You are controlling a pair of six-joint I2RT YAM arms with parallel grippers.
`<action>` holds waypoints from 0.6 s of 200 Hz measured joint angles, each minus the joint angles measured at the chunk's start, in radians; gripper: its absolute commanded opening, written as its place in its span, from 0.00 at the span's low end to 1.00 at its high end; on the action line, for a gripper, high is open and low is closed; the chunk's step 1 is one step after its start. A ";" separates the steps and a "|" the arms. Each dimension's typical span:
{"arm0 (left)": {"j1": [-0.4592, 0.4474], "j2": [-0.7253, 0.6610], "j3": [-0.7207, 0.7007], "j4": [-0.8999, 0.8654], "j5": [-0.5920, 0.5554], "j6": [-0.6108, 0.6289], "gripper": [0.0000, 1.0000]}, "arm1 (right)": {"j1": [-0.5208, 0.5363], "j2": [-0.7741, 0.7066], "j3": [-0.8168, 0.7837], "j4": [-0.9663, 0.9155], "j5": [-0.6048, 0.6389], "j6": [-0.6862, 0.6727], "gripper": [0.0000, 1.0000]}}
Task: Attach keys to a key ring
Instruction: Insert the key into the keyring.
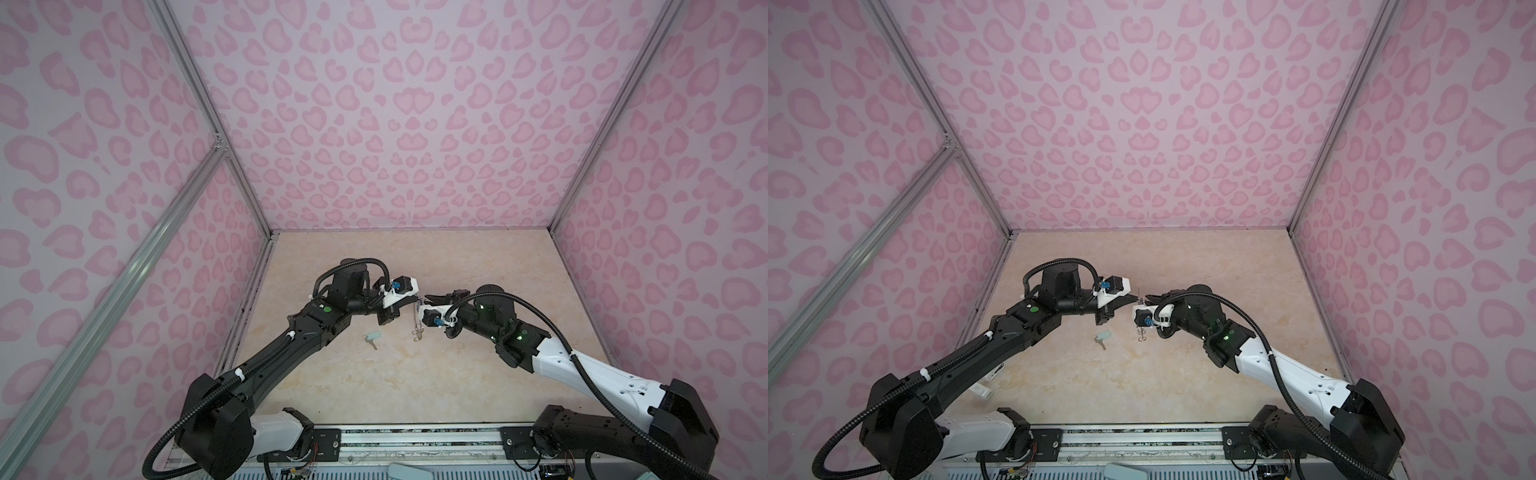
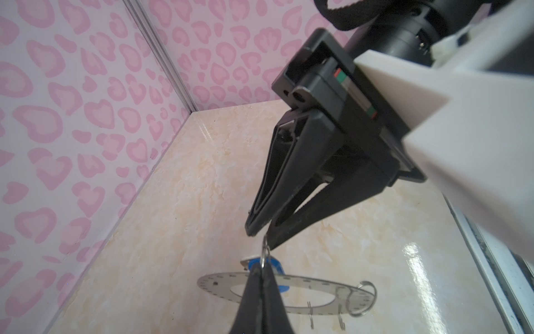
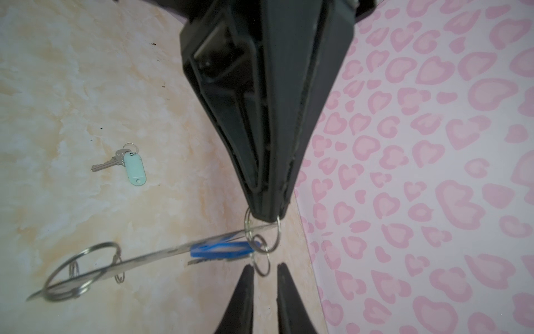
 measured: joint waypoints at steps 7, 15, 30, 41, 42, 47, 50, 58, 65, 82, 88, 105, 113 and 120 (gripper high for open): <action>0.000 0.000 0.000 0.000 0.000 0.000 0.03 | 0.000 0.000 0.000 -0.002 0.000 -0.003 0.14; 0.000 0.000 0.000 0.000 0.000 0.000 0.03 | 0.000 0.000 0.000 -0.005 0.000 -0.004 0.14; 0.000 0.002 0.000 0.000 0.000 0.000 0.03 | 0.000 0.000 0.000 -0.006 0.000 -0.006 0.12; 0.000 0.005 0.002 0.001 0.001 0.000 0.03 | 0.000 0.000 0.000 -0.006 0.000 -0.006 0.10; 0.000 0.005 0.002 0.000 0.001 0.000 0.03 | 0.000 0.000 0.000 -0.006 0.000 -0.006 0.10; 0.000 0.005 0.002 0.000 0.002 0.000 0.03 | 0.000 0.000 0.000 -0.006 0.000 -0.006 0.09; 0.000 0.006 0.002 0.000 0.003 0.000 0.03 | 0.000 0.001 0.000 -0.006 0.000 -0.006 0.08; 0.000 0.006 0.002 0.000 0.003 0.000 0.03 | 0.000 0.003 0.000 -0.006 0.000 -0.006 0.07; 0.000 0.007 0.002 0.000 0.003 0.000 0.03 | 0.000 0.005 0.000 -0.006 0.000 -0.005 0.05; 0.000 0.010 0.003 0.000 0.003 0.000 0.03 | -0.005 0.007 0.000 -0.007 0.000 -0.005 0.01; 0.000 0.010 0.003 0.000 0.003 0.000 0.03 | -0.006 0.009 0.002 -0.007 -0.001 -0.005 0.00; 0.000 0.010 0.003 0.002 -0.002 -0.001 0.03 | -0.007 0.016 0.009 -0.010 0.000 0.003 0.00; 0.000 0.011 0.003 0.004 -0.006 -0.005 0.03 | -0.008 0.019 0.011 -0.011 0.000 0.009 0.00; 0.000 0.013 0.003 0.005 -0.010 -0.013 0.03 | -0.011 0.022 0.012 -0.013 0.000 0.016 0.00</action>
